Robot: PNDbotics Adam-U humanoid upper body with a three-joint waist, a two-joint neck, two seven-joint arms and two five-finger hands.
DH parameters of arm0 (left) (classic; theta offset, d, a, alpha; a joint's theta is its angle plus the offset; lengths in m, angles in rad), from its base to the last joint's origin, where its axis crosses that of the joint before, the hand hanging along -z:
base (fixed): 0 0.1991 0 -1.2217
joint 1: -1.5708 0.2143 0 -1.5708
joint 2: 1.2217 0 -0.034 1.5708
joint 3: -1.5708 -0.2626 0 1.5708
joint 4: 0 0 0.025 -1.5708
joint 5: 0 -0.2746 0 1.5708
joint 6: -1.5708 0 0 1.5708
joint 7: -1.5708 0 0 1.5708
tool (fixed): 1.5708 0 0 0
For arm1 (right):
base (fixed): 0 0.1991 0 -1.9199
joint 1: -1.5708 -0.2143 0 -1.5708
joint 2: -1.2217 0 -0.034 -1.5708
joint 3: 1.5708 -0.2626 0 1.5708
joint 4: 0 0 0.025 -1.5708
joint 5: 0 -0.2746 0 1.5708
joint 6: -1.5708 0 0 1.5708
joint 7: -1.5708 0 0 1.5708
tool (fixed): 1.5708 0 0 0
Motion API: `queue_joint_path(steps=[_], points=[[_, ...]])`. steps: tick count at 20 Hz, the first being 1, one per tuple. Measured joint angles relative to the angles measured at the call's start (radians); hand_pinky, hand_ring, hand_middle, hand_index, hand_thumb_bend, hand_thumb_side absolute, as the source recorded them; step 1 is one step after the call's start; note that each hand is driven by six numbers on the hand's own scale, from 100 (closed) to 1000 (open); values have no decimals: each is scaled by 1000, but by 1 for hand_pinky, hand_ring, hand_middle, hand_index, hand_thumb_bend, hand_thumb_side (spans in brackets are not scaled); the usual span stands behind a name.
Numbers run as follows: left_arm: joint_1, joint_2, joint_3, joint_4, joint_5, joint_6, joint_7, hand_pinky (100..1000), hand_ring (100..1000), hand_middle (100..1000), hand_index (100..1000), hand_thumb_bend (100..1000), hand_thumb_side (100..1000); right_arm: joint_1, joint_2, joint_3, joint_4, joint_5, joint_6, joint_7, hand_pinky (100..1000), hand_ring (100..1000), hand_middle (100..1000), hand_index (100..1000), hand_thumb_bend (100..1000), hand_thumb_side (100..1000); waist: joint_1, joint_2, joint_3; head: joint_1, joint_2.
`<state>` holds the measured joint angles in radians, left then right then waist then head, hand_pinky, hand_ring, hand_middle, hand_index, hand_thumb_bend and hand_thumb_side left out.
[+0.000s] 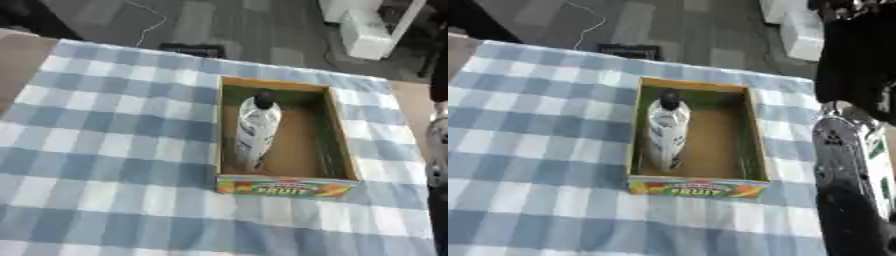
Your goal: Pick up objects on the table and place them in the box.
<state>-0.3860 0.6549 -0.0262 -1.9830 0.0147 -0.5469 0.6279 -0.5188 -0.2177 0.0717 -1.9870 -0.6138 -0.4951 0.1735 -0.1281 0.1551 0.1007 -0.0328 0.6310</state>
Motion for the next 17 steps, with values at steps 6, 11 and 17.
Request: queue_joint_path(steps=[6, 11, 17], points=[[-16, -22, -34, 0, -166, -63, 15, 283, 334, 444, 579, 100, 755, 18, -25, 7, 0, 7, -17, 23, 403, 431, 514, 656, 100, 792, -1, -4, 15, -72, -101], [-13, -29, -57, 0, -208, -58, 20, 283, 336, 446, 573, 100, 755, 16, -28, 8, 0, 5, -18, 30, 402, 431, 513, 655, 100, 791, 1, -4, 10, -118, -174], [-4, -29, -64, 0, -235, -58, 20, 284, 334, 446, 575, 100, 756, 8, -28, 7, 0, 2, -17, 30, 403, 430, 514, 655, 100, 791, 4, -4, 2, -126, -192]])
